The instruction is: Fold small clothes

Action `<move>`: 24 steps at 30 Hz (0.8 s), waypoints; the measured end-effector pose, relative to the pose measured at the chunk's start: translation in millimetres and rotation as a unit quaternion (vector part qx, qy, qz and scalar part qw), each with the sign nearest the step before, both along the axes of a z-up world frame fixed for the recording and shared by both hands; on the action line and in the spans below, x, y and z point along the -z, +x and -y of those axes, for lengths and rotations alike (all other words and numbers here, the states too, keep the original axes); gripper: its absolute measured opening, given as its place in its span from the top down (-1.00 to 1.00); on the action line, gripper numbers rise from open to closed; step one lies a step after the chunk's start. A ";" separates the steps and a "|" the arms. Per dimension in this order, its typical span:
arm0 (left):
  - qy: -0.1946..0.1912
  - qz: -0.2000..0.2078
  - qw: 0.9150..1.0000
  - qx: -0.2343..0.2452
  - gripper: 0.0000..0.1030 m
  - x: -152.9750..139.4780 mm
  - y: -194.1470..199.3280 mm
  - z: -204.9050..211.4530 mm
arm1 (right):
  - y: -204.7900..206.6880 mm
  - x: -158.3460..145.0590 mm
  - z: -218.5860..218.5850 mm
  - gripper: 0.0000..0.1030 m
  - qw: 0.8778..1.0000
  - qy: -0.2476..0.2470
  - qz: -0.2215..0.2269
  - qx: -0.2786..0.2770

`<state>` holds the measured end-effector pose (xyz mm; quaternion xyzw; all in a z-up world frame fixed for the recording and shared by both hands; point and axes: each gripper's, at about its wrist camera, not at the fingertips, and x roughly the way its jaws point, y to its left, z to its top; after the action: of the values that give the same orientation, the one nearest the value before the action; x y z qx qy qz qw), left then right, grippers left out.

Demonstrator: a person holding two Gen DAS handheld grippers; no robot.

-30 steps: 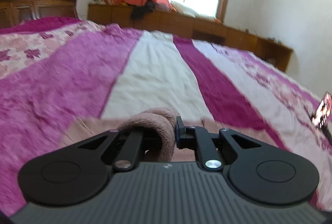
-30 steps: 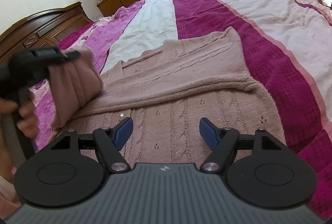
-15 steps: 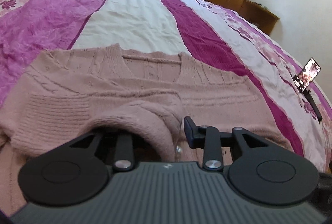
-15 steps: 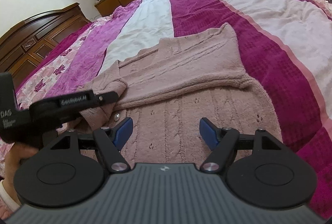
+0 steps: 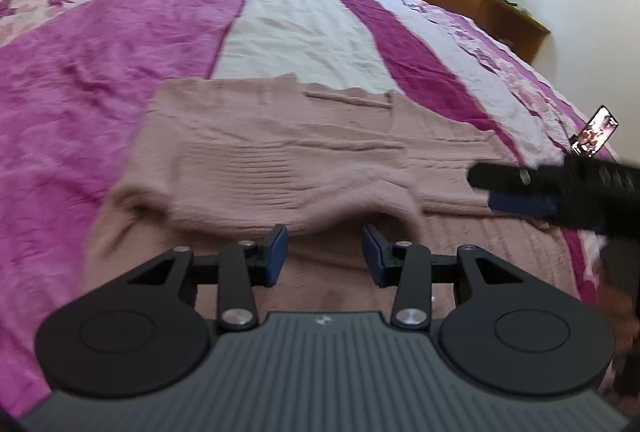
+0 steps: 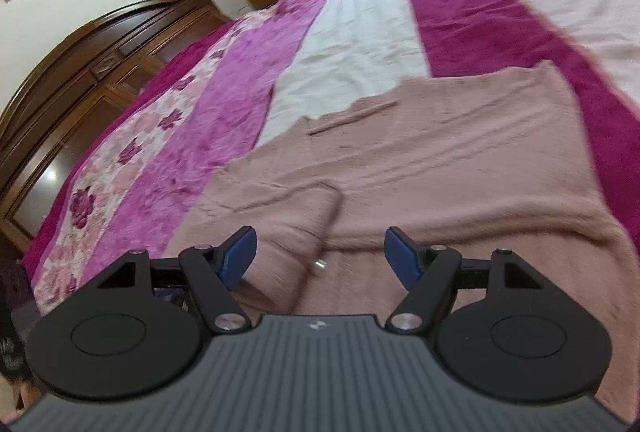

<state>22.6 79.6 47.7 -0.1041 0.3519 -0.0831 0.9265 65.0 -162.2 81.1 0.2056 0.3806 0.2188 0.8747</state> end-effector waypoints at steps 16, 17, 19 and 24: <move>-0.030 -0.005 0.996 -0.084 0.17 19.0 4.3 -66.5 | 63.5 18.6 -61.6 0.81 0.996 -0.043 -0.057 -0.054; -0.036 -0.002 0.996 -0.085 0.17 20.2 4.9 -68.6 | 65.2 14.5 -63.8 0.82 0.996 -0.049 -0.049 -0.058; -0.048 0.007 0.994 -0.094 0.17 23.0 4.8 -74.0 | 68.2 -3.5 -69.7 0.84 0.996 -0.066 -0.011 -0.065; -0.076 0.023 0.988 -0.136 0.17 27.0 -0.1 -86.3 | 70.4 -56.1 -73.7 0.85 0.988 -0.092 0.102 -0.063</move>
<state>22.5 165.9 20.7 -0.2194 0.3061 0.0147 0.9262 135.4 -88.5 137.2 0.0762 0.3197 0.2575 0.9087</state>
